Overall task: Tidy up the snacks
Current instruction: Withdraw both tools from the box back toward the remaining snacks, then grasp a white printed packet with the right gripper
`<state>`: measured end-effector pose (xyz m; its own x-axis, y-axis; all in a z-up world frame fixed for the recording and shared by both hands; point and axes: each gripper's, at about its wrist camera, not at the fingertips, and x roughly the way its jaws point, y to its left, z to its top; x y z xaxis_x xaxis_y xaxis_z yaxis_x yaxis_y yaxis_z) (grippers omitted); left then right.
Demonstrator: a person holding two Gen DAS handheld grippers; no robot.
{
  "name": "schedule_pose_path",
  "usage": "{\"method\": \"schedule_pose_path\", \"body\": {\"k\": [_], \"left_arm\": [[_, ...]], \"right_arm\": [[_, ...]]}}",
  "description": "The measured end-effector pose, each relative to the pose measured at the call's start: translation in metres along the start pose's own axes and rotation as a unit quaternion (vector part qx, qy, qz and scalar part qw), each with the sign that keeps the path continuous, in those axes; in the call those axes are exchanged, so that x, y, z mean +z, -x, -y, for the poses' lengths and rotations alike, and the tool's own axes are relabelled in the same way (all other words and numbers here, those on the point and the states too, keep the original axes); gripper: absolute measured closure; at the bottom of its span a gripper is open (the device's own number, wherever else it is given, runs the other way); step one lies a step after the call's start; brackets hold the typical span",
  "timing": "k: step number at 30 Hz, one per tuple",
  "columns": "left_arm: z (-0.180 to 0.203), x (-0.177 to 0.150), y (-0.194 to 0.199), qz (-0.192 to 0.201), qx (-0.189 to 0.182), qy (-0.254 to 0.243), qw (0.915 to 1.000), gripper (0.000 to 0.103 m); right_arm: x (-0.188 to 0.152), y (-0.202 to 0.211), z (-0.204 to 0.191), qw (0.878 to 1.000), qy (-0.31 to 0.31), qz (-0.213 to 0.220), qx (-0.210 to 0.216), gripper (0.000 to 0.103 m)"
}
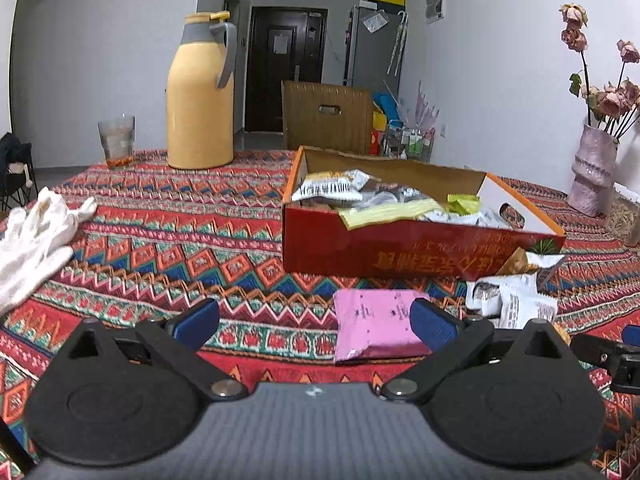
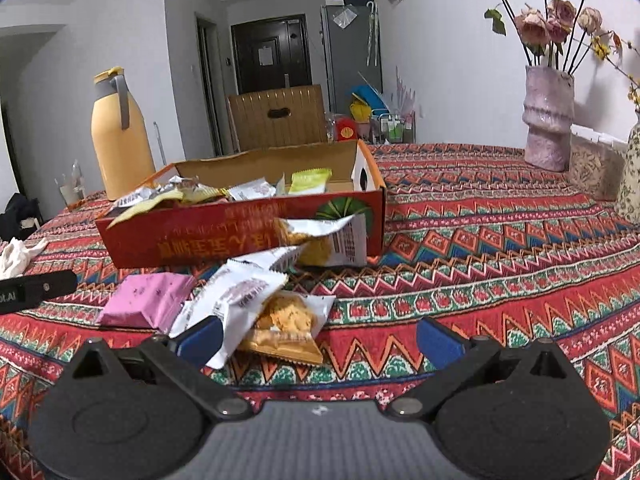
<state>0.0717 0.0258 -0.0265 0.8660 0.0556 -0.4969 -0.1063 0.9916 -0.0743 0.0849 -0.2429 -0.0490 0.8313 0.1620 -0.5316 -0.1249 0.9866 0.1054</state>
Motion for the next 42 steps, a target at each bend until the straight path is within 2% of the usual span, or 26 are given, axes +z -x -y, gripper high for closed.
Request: {"method": "schedule_pose_path", "body": {"k": [10,24,33,42], "left_arm": [[-0.007,-0.003,-0.005,-0.013,-0.021,0.018,0.9995,0.0],[-0.009,-0.004,-0.004,-0.012,-0.021,0.026,0.9994,0.0],[-0.013,-0.003,-0.006,-0.015,-0.02,0.036,0.999,0.0],[-0.018,-0.003,-0.01,-0.022,-0.016,0.051,0.9983,0.0]], "right_arm": [[-0.005,-0.012,-0.003,1.0,0.002,-0.011,0.006,0.0],[0.002,-0.009,-0.009,1.0,0.018,-0.006,0.001,0.0],[0.02,-0.016,-0.036,0.999,0.052,-0.005,0.016,0.001],[0.027,-0.05,-0.064,0.997,0.06,-0.041,-0.014,0.007]]}}
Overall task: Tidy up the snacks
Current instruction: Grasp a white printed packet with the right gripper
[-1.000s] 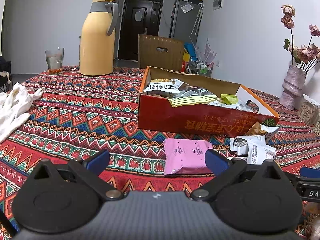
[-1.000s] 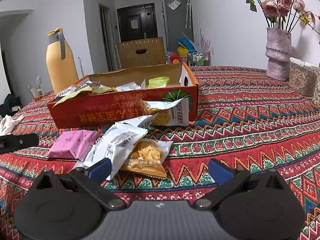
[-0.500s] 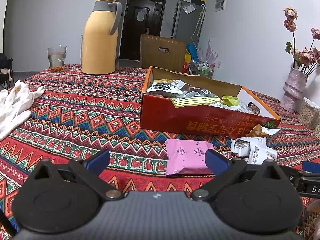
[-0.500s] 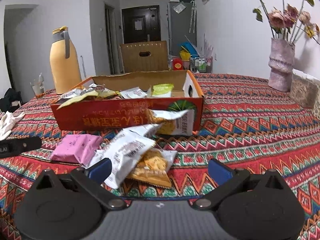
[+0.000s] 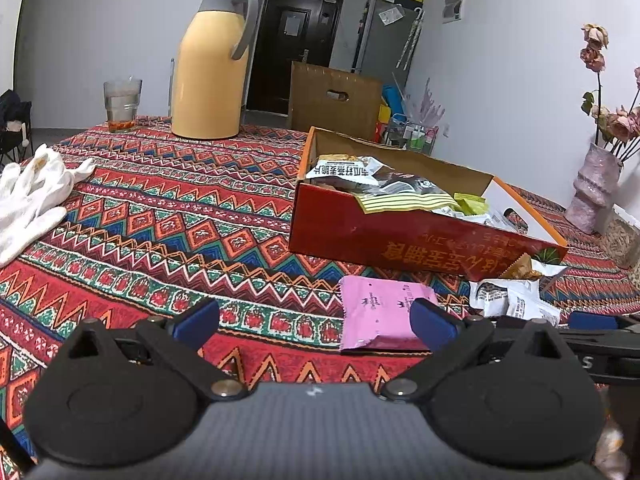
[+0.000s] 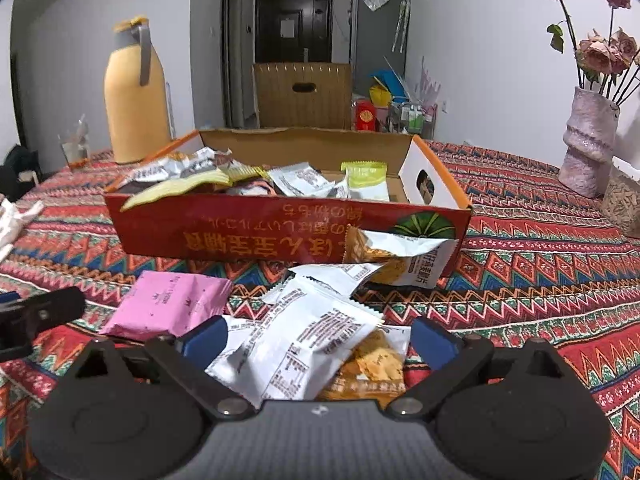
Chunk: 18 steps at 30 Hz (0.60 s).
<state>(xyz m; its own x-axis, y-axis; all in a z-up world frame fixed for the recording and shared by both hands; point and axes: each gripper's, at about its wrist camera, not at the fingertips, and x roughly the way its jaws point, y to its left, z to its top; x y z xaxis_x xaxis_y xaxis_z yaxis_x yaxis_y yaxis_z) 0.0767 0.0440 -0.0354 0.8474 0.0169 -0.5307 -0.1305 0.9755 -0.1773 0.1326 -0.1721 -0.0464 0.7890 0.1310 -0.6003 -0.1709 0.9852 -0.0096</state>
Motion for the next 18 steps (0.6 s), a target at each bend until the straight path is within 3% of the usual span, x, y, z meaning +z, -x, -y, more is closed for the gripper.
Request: {"method": "schedule_pose_path", "body": {"k": [3,7,10,15,18], "left_arm": [[-0.001,0.0,-0.001,-0.003,0.003,0.004,1.0,0.0],[-0.003,0.0,-0.002,-0.006,0.002,0.009,0.9999,0.0],[-0.004,0.0,-0.003,-0.008,0.001,0.01,0.9999,0.0],[-0.004,0.0,-0.003,-0.008,0.001,0.01,0.9999,0.0],[-0.004,0.001,-0.004,-0.01,0.002,0.011,0.9999,0.0]], "right_arm": [[0.0,-0.008,-0.004,1.0,0.004,-0.013,-0.005,0.018],[-0.001,-0.011,-0.005,1.0,0.005,-0.019,-0.009,0.025],[-0.002,-0.008,-0.003,1.0,0.004,-0.016,-0.012,0.039],[-0.002,-0.003,0.002,1.0,0.009,-0.01,-0.009,0.074],[-0.001,0.002,0.006,1.0,0.005,-0.004,0.001,0.085]]}}
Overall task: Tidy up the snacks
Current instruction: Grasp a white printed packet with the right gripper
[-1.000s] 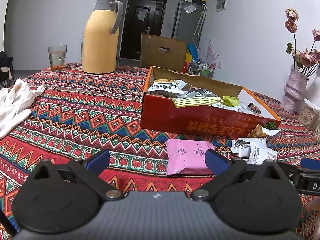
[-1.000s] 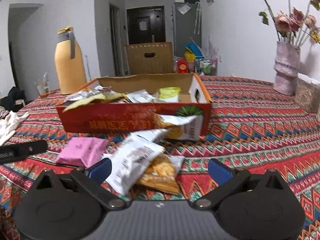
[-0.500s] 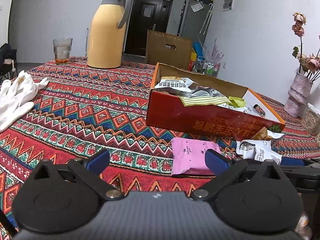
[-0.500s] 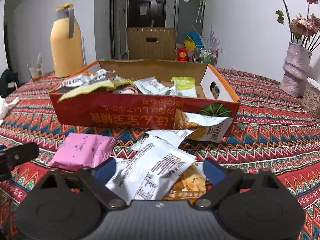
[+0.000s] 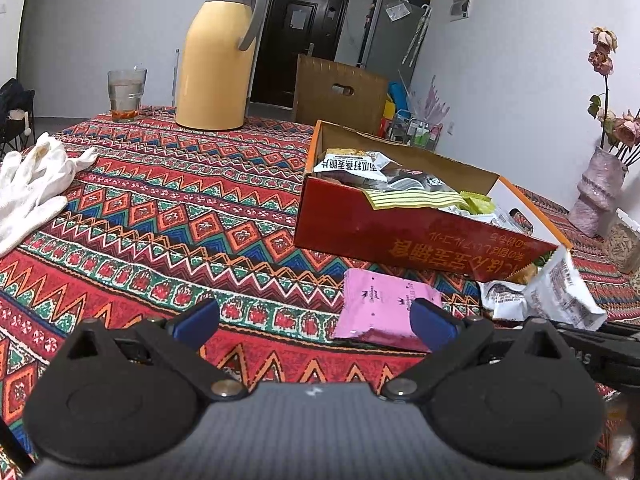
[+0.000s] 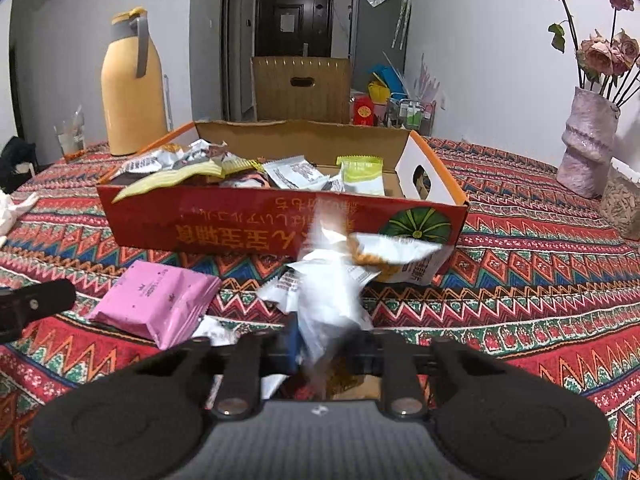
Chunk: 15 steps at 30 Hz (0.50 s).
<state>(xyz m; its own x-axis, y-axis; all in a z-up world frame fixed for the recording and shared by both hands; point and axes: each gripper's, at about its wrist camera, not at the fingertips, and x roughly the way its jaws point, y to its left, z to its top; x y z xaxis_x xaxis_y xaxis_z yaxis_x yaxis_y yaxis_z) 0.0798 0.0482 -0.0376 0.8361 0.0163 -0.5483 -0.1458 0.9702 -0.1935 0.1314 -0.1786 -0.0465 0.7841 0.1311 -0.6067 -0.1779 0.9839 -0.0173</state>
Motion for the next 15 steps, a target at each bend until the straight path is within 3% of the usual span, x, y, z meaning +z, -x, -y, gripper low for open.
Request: {"method": "schedule_pose_path", "body": {"k": [15], "left_arm": [[-0.001,0.0,-0.002,-0.001,0.006,0.006,1.0,0.0]], "right_arm": [[-0.011,0.025,0.021,0.999,-0.022,0.029,0.018,0.088]]}}
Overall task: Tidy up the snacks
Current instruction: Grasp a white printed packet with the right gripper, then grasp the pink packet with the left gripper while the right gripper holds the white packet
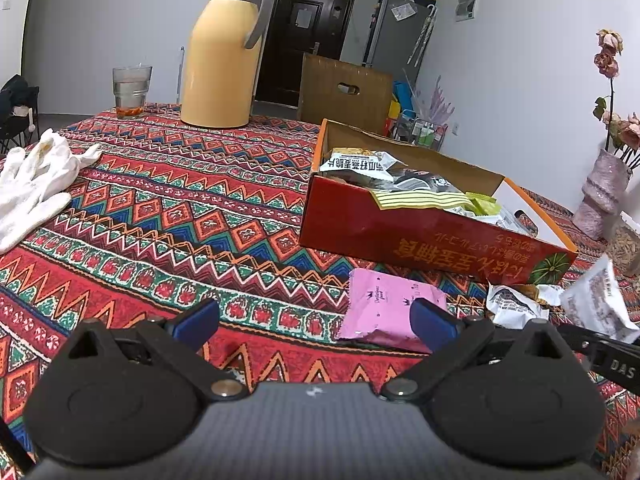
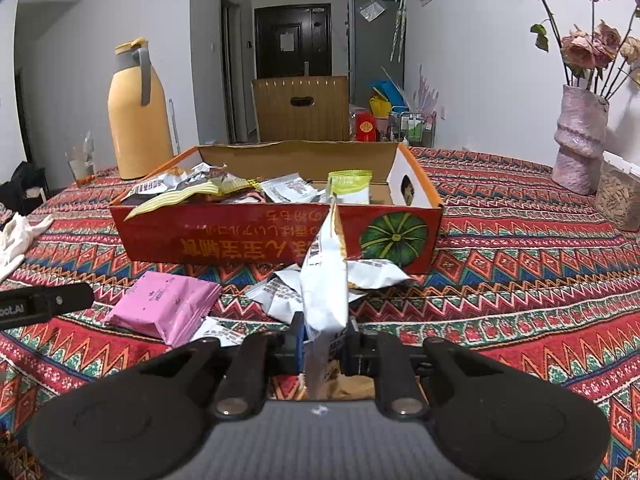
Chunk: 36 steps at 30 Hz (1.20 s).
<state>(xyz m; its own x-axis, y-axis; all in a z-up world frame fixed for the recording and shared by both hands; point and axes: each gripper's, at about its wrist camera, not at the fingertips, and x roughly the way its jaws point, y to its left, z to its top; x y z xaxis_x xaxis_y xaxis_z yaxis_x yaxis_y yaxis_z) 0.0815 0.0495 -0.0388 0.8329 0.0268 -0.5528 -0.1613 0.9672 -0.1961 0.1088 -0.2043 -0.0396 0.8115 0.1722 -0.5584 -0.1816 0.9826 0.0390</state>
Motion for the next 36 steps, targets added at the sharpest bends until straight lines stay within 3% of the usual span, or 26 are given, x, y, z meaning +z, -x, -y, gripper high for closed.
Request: {"method": "schedule_pose_path", "body": {"k": [8,17,26,36], "left_arm": [[0.002,0.001,0.0,-0.003,0.01,-0.004,0.9999,0.0],[0.042,0.016,0.0,-0.032,0.023,-0.071,0.9967,0.0],[0.081,0.025,-0.044,-0.083,0.031,-0.093,0.9917,0.0],[0.083,0.016,-0.081,-0.11,0.029,-0.082,0.9901,0.0]], "right_arm": [[0.0,0.009,0.011,1.0,-0.008,0.015,0.006,0.088],[0.009,0.005,0.036,0.999,-0.002,0.04,0.005,0.088],[0.004,-0.021,0.057,0.998,-0.038,0.038,0.021,0.088],[-0.003,-0.022,0.058,0.998,-0.041,0.038,0.032,0.088]]}}
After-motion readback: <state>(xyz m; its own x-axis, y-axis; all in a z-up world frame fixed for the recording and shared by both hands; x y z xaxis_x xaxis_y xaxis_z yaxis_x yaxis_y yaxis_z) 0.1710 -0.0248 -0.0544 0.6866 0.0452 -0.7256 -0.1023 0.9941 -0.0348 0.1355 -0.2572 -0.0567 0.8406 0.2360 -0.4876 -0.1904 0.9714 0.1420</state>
